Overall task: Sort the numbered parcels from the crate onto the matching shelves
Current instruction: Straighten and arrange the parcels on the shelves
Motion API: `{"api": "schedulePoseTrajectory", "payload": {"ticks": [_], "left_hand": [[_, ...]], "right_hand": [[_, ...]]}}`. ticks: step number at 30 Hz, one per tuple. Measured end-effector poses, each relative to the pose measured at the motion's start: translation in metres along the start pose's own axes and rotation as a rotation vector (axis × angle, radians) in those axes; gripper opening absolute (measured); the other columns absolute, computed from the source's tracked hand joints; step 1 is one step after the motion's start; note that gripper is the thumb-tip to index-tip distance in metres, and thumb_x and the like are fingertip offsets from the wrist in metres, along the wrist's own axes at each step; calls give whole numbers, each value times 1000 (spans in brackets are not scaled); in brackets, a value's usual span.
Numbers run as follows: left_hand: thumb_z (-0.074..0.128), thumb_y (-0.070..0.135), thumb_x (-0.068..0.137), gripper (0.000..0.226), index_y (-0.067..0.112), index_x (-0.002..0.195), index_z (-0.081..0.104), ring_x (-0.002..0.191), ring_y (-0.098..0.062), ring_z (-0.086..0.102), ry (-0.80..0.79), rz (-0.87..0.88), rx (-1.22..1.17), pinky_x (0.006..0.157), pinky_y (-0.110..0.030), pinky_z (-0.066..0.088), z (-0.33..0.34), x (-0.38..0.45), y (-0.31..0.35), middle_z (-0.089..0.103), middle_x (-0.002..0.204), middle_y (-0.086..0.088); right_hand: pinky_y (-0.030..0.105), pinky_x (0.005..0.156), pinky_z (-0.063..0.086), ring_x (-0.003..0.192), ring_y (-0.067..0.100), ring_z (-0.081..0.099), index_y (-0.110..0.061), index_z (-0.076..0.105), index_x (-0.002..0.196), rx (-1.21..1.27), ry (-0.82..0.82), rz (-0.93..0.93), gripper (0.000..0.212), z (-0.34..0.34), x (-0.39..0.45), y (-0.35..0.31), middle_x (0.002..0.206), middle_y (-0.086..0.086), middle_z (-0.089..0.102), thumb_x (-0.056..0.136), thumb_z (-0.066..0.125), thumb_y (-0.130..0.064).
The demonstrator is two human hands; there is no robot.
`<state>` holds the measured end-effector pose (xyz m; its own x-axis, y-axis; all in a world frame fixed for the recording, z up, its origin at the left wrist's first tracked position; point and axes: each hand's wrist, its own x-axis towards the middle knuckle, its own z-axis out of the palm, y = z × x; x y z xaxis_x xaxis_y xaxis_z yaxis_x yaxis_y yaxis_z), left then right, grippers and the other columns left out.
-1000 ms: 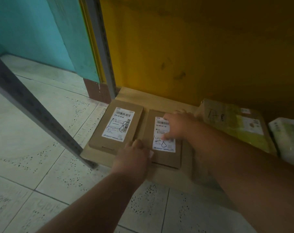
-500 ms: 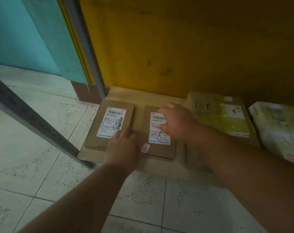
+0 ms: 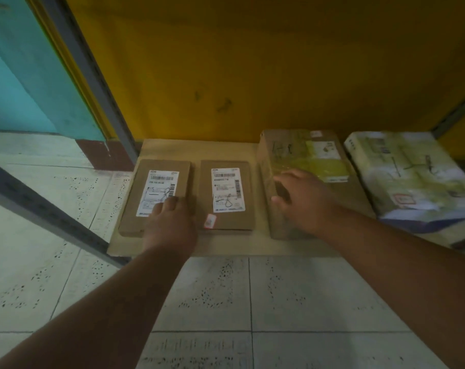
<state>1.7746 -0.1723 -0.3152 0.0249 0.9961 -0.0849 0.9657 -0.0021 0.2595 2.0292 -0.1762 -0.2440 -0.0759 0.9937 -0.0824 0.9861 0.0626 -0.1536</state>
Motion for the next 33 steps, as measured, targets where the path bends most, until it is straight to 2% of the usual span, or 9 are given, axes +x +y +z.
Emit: {"api": "schedulePoseTrajectory", "payload": {"ticks": [5, 8, 10, 12, 15, 19, 27, 29, 33], "left_hand": [[45, 36, 96, 47, 25, 142, 44, 130, -25, 42, -64, 316, -140, 107, -45, 41, -15, -14, 77, 43, 145, -1], [48, 49, 96, 54, 36, 148, 36, 138, -25, 33, -136, 503, -208, 113, -44, 31, -12, -19, 130, 31, 154, 3], [52, 49, 95, 49, 35, 142, 48, 136, -26, 35, -126, 568, -117, 112, -42, 31, -5, -14, 147, 33, 156, 5], [56, 35, 94, 33, 29, 125, 65, 127, -24, 44, -64, 577, -55, 108, -38, 35, 1, -8, 148, 48, 146, 4], [60, 23, 92, 27, 22, 117, 71, 120, -24, 51, -24, 562, -106, 105, -33, 35, 1, -7, 138, 59, 135, 3], [60, 20, 92, 27, 20, 117, 71, 117, -25, 52, -15, 570, -116, 101, -30, 35, -5, -10, 133, 61, 133, 2], [58, 24, 88, 16, 25, 99, 70, 99, -21, 56, -48, 534, -15, 88, -37, 48, -6, -4, 144, 64, 106, 6], [60, 29, 84, 16, 25, 96, 70, 99, -24, 57, -39, 520, 47, 85, -39, 49, -11, -5, 152, 64, 105, 5], [61, 41, 84, 36, 26, 116, 62, 113, -26, 52, -11, 561, 61, 93, -42, 47, -18, -14, 196, 59, 123, 1]], "right_hand": [[38, 107, 42, 133, 27, 45, -21, 46, 146, -102, -33, 121, 57, -19, -30, 67, 151, 3, 43, 96, 58, -45], [38, 103, 44, 128, 29, 50, -24, 48, 143, -91, -65, 176, 59, -11, -48, 97, 148, 4, 47, 92, 60, -51], [38, 105, 44, 128, 29, 49, -24, 51, 141, -33, -74, 180, 58, 2, -53, 106, 148, 5, 48, 91, 58, -52], [39, 108, 42, 131, 29, 47, -24, 52, 141, -6, -52, 185, 58, 12, -54, 108, 150, 5, 46, 92, 57, -54], [40, 103, 45, 125, 29, 49, -24, 57, 136, -22, -42, 174, 54, 15, -53, 103, 143, 4, 50, 92, 56, -55], [39, 97, 49, 118, 26, 51, -25, 66, 122, -27, -77, 151, 47, 12, -50, 97, 130, 2, 56, 89, 57, -58], [39, 101, 46, 120, 28, 51, -21, 64, 125, 28, -49, 138, 42, 11, -50, 99, 130, 6, 56, 93, 59, -47], [35, 94, 47, 114, 26, 54, -19, 65, 122, 124, 11, 94, 34, 6, -62, 106, 122, 5, 59, 95, 58, -39], [35, 83, 49, 96, 25, 57, -14, 70, 104, 139, 286, 40, 18, -18, -104, 149, 104, 5, 63, 94, 59, -23]]}}
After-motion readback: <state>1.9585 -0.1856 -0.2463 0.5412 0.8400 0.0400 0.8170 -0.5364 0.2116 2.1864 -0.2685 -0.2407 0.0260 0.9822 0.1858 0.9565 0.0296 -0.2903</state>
